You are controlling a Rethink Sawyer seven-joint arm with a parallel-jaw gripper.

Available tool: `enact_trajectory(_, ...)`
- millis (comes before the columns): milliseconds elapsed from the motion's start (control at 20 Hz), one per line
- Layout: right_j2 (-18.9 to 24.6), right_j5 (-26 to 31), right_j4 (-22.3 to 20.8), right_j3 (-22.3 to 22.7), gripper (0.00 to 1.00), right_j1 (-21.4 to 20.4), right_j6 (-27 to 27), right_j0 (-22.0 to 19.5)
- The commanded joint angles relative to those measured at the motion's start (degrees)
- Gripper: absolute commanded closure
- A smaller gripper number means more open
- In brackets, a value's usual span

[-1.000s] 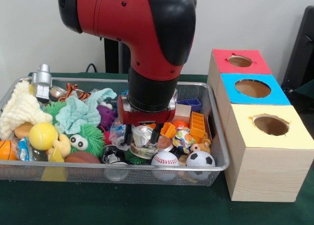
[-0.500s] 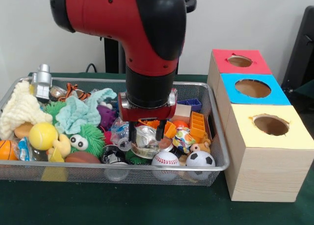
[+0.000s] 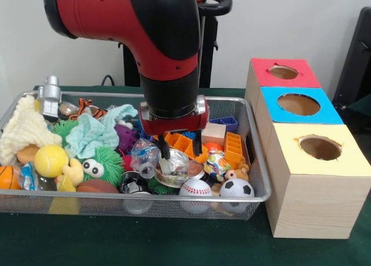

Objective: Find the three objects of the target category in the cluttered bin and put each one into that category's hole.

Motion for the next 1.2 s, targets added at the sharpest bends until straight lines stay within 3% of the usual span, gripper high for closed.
enact_trajectory(50, 9.99, 5.61, 2.81, 8.21, 0.00, -1.46, 0.37, -2.63)
enact_trajectory(350, 14.66, 4.71, 3.99, 11.31, 0.00, -2.23, -1.50, -5.24)
enact_trajectory(800, 17.53, 0.64, 1.03, 10.38, 0.00, -0.45, -1.89, -6.85)
enact_trajectory(1200, 12.89, 1.73, -3.58, 5.28, 0.00, 1.22, 0.87, -3.85)
